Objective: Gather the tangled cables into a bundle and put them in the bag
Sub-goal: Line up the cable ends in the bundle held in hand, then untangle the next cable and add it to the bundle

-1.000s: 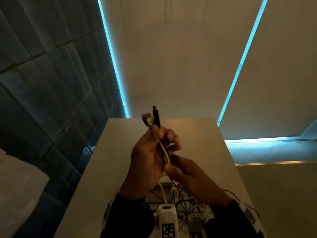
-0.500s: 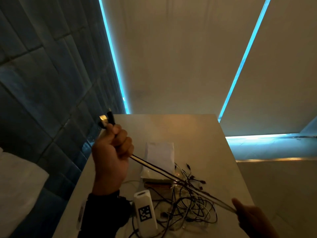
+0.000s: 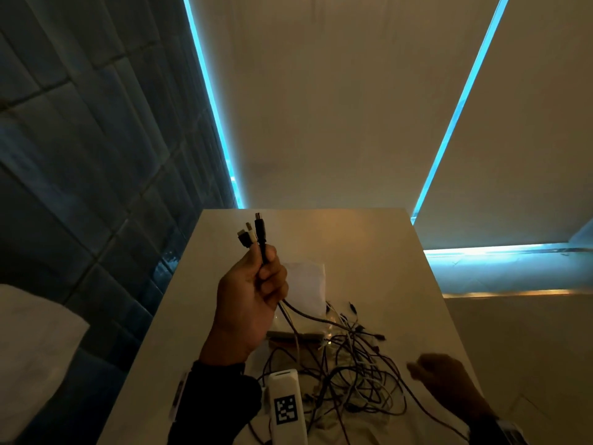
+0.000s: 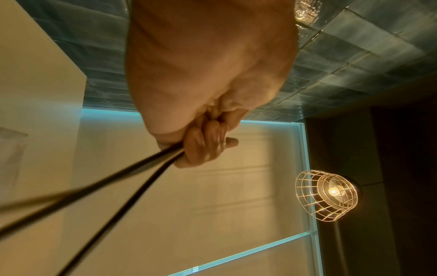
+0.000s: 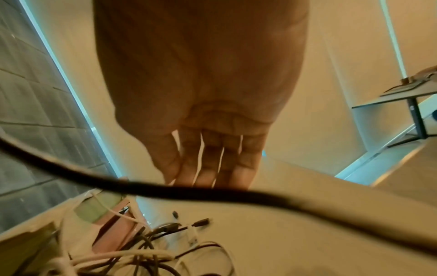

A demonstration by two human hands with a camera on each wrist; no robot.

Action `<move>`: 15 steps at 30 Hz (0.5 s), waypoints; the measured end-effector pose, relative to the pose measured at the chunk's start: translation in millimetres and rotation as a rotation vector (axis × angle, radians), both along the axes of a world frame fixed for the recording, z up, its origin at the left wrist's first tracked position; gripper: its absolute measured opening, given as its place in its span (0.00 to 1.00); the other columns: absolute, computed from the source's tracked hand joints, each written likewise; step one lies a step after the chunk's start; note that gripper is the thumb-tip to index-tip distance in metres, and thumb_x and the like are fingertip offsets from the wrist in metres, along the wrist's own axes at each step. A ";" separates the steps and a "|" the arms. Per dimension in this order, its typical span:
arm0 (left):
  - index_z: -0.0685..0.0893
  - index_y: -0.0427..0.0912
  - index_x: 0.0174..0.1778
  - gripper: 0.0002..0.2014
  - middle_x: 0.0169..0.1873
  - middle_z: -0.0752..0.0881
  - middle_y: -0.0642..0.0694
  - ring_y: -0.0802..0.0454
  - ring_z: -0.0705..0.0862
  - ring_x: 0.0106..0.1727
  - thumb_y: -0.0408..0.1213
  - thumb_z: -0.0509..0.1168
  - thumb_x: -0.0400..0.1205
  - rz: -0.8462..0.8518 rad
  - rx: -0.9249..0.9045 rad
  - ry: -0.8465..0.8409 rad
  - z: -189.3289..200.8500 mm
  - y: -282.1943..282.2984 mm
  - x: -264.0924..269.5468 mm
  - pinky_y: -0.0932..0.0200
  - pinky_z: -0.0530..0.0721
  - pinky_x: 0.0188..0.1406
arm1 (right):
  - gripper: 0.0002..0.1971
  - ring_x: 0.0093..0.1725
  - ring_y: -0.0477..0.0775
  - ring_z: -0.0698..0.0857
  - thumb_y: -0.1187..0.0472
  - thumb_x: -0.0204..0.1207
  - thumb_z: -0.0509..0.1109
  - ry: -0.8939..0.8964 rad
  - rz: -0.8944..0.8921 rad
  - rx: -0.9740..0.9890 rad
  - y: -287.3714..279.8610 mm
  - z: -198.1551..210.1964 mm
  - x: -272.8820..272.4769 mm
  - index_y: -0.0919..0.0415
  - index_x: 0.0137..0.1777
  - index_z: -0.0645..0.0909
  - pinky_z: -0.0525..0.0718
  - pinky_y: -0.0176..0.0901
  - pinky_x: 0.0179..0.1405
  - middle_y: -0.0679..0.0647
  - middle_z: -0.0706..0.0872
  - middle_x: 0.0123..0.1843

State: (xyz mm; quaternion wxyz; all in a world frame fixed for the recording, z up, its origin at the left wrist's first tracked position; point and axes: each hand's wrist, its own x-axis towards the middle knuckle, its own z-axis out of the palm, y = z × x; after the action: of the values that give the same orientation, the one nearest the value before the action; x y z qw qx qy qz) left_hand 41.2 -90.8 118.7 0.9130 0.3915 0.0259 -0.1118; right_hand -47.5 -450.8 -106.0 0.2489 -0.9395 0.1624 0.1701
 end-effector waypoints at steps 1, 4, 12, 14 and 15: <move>0.75 0.42 0.36 0.15 0.24 0.67 0.51 0.58 0.64 0.22 0.44 0.51 0.85 0.005 0.011 -0.015 0.7 0.3 0.3 0.65 0.65 0.21 | 0.17 0.35 0.46 0.82 0.50 0.81 0.67 -0.033 0.015 0.003 23.1 7.0 20.4 0.55 0.31 0.82 0.76 0.42 0.38 0.48 0.83 0.32; 0.71 0.42 0.36 0.14 0.25 0.73 0.49 0.56 0.70 0.22 0.43 0.50 0.85 0.009 0.044 -0.037 0.3 0.7 2.0 0.64 0.68 0.22 | 0.20 0.36 0.55 0.80 0.53 0.80 0.68 -0.104 0.026 -0.015 56.3 5.0 70.9 0.53 0.25 0.71 0.71 0.46 0.34 0.49 0.76 0.28; 0.71 0.42 0.36 0.14 0.21 0.68 0.50 0.58 0.63 0.17 0.45 0.51 0.84 -0.035 0.084 -0.087 0.4 4.3 2.5 0.64 0.63 0.18 | 0.33 0.70 0.64 0.77 0.41 0.80 0.62 0.165 -0.032 -0.017 84.9 -45.0 96.3 0.64 0.76 0.66 0.77 0.51 0.63 0.62 0.70 0.76; 0.71 0.42 0.35 0.15 0.21 0.67 0.51 0.59 0.62 0.17 0.45 0.51 0.85 -0.042 0.078 -0.082 -0.6 6.4 3.3 0.64 0.61 0.18 | 0.28 0.70 0.64 0.77 0.45 0.82 0.60 0.135 -0.037 -0.030 88.7 -46.6 99.2 0.63 0.75 0.66 0.78 0.52 0.65 0.61 0.71 0.75; 0.71 0.42 0.35 0.15 0.20 0.67 0.51 0.59 0.62 0.17 0.45 0.51 0.85 -0.043 0.075 -0.080 -1.3 7.3 3.8 0.64 0.61 0.18 | 0.28 0.70 0.64 0.76 0.46 0.82 0.60 0.127 -0.031 -0.027 88.4 -49.7 100.6 0.63 0.75 0.65 0.78 0.52 0.65 0.61 0.71 0.76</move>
State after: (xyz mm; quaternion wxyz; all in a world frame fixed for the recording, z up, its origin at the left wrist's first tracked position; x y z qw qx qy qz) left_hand 45.0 -83.5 117.5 0.8954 0.4301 -0.0147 -0.1144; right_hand 53.1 -362.4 -155.7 0.2280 -0.9275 0.1948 0.2231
